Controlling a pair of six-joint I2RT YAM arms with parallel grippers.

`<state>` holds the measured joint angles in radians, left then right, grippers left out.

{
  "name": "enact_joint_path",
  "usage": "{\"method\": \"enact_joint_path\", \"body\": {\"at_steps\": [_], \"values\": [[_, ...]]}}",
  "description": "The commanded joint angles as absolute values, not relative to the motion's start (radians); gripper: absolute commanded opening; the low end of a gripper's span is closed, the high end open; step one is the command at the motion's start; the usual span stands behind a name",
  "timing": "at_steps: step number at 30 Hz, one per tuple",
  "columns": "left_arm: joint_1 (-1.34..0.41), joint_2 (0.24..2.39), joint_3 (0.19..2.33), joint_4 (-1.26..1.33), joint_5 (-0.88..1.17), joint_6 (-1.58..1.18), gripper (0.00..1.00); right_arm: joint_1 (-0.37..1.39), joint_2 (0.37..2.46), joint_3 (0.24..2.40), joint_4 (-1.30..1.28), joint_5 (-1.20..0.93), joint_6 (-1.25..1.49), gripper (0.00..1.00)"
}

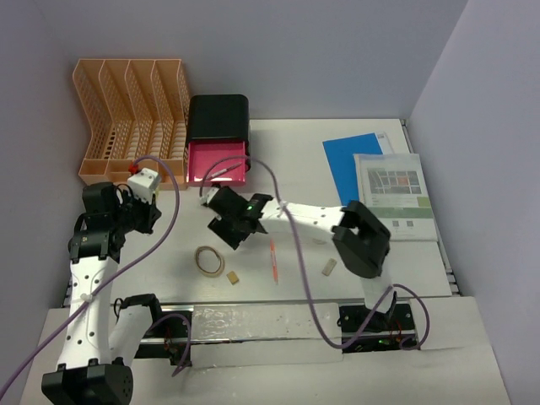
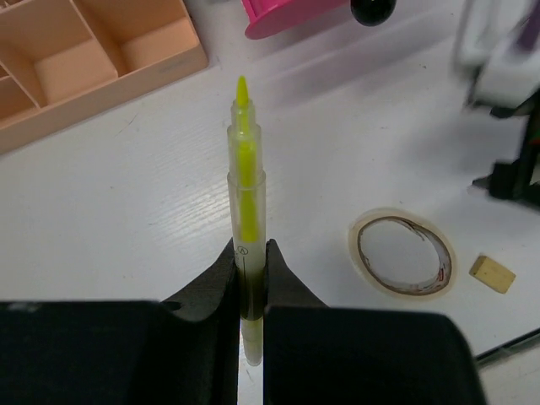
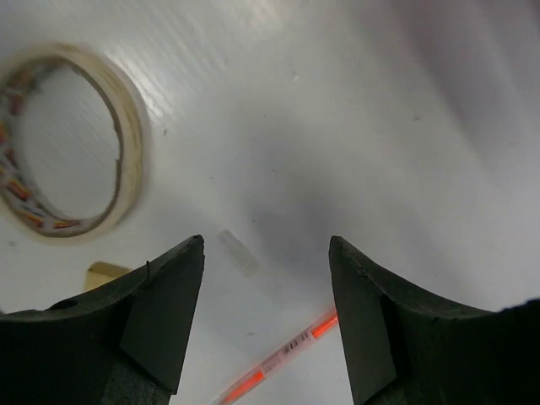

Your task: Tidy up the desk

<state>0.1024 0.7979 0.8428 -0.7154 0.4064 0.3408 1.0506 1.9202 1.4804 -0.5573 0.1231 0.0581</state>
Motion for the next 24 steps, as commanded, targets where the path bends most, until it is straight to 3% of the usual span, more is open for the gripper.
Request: {"method": "enact_joint_path", "body": {"at_steps": [1,17,19,22,24], "values": [[0.112,0.798,0.837,-0.653,0.394,0.321,0.0,1.074,2.012,1.604,-0.713,0.146,-0.055,0.68],[0.117,0.822,0.848,-0.651,0.431,0.323,0.0,1.075,2.065,1.537,-0.686,0.028,-0.087,0.62],[0.118,0.821,0.85,-0.656,0.434,0.324,0.0,1.074,2.096,1.556,-0.683,0.021,-0.093,0.56],[0.118,0.816,0.85,-0.658,0.431,0.327,0.0,1.074,2.122,1.58,-0.697,0.013,-0.093,0.29],[0.118,0.817,0.85,-0.661,0.431,0.328,0.0,1.074,2.113,1.571,-0.702,0.022,-0.087,0.19]]}}
